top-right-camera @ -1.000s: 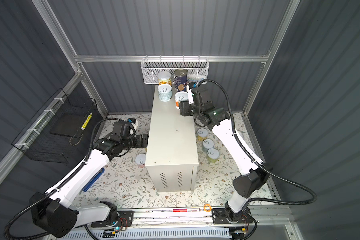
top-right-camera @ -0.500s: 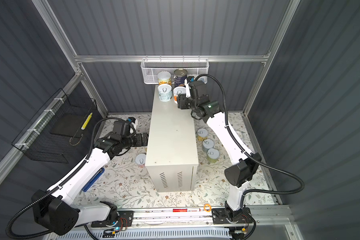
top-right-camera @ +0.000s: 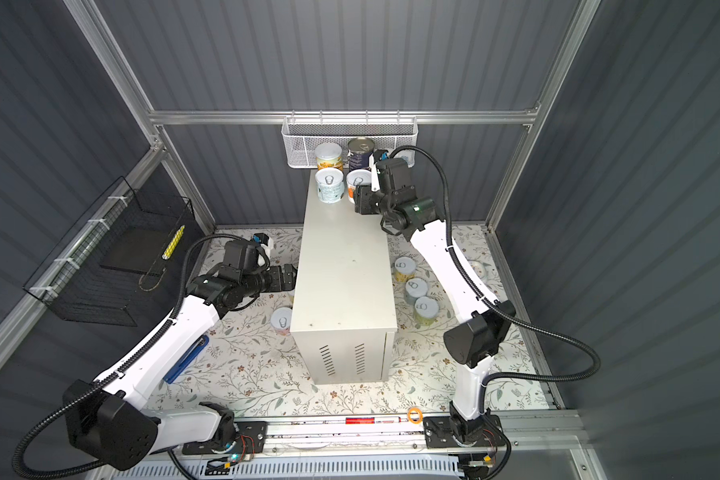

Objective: Place and organize the canned foods onto the counter
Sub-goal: 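Move the can farther along the cabinet top beside the pale blue can, release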

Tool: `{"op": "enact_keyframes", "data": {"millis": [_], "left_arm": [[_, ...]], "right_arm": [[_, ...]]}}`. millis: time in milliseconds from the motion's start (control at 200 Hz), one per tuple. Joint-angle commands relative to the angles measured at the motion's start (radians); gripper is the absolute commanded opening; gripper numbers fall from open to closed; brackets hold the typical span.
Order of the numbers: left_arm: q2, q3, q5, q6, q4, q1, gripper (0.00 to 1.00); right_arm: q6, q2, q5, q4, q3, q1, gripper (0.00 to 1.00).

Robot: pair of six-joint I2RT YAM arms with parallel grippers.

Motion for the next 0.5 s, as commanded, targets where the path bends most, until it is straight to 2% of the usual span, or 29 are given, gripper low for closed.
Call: {"op": "enact_keyframes", "data": {"millis": [0,245,385,495], "left_arm": [[-0.003,0.002,0.013,0.002,0.013,0.010,0.98],[-0.017,-0.011,0.017,0.006,0.016,0.016,0.99],[-0.031,-0.028,0.012,0.000,0.008,0.018,0.99],[-0.064,-0.062,-0.010,-0.006,-0.002,0.017,0.99]], "right_arm": [[0.004,0.029,0.001,-0.018,0.054,-0.005,0.63],[0.008,0.016,-0.029,-0.032,0.055,-0.004,0.64],[-0.001,-0.066,-0.048,-0.039,0.008,0.004,0.64],[-0.009,-0.179,-0.038,-0.015,-0.096,0.014,0.68]]}}
